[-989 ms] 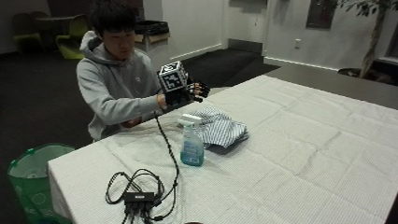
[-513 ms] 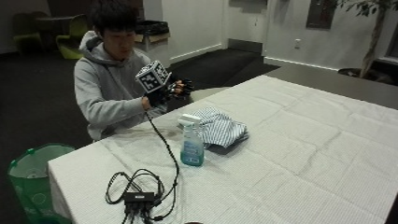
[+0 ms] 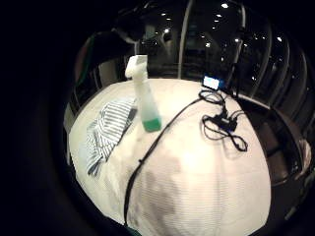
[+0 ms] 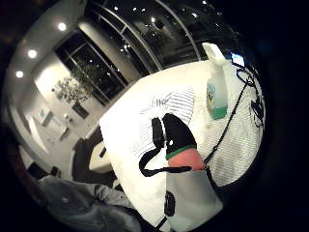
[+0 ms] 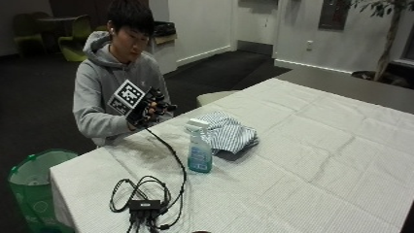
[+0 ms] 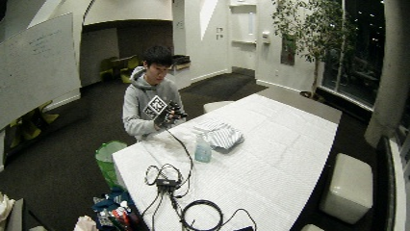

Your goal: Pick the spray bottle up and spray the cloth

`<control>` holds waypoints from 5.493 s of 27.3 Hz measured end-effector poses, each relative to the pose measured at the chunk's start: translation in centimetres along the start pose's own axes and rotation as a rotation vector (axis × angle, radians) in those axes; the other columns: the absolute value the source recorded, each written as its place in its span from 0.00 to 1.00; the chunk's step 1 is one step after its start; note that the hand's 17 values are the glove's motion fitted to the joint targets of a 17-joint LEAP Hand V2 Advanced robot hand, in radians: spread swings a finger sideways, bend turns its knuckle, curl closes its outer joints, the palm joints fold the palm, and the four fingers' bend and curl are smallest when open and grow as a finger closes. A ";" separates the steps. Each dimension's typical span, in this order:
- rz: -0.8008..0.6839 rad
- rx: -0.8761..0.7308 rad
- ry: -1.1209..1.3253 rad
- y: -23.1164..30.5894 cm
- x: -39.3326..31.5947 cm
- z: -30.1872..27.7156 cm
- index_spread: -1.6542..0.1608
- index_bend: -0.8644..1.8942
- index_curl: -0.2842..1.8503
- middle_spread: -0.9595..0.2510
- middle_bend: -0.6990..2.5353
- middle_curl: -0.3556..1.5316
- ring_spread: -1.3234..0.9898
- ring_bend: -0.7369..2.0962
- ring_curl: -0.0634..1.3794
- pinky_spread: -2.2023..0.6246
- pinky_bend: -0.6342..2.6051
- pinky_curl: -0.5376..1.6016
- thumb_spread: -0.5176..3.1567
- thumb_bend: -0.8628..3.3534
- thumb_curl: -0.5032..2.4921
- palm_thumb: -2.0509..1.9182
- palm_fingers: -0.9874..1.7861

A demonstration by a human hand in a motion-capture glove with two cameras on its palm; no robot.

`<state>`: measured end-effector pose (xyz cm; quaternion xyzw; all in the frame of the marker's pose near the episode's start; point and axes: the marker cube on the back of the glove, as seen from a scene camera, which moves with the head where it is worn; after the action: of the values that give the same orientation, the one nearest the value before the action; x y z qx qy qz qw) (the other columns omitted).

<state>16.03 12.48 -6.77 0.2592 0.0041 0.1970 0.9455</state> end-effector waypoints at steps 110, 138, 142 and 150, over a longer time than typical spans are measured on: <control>-0.193 -1.312 0.242 -13.6 -17.9 19.4 0.81 0.51 0.40 0.74 0.43 0.46 0.50 0.47 0.36 0.68 0.31 0.44 0.17 0.20 0.41 0.76 0.86; -0.031 -0.491 -1.140 -5.7 -38.4 26.6 0.81 0.49 0.41 0.75 0.41 0.45 0.50 0.46 0.36 0.68 0.32 0.45 0.19 0.20 0.41 0.75 0.85; -0.011 -0.489 -1.111 -5.1 -39.4 29.5 0.81 0.49 0.41 0.76 0.41 0.45 0.50 0.46 0.36 0.68 0.33 0.45 0.19 0.20 0.41 0.75 0.85; -0.154 -0.753 -1.018 -3.8 -37.1 29.2 0.82 0.39 0.38 0.75 0.37 0.43 0.52 0.44 0.34 0.70 0.36 0.46 0.26 0.19 0.41 0.73 0.74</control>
<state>-13.59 -18.74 13.17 -0.0309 -0.4967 -0.0316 0.8668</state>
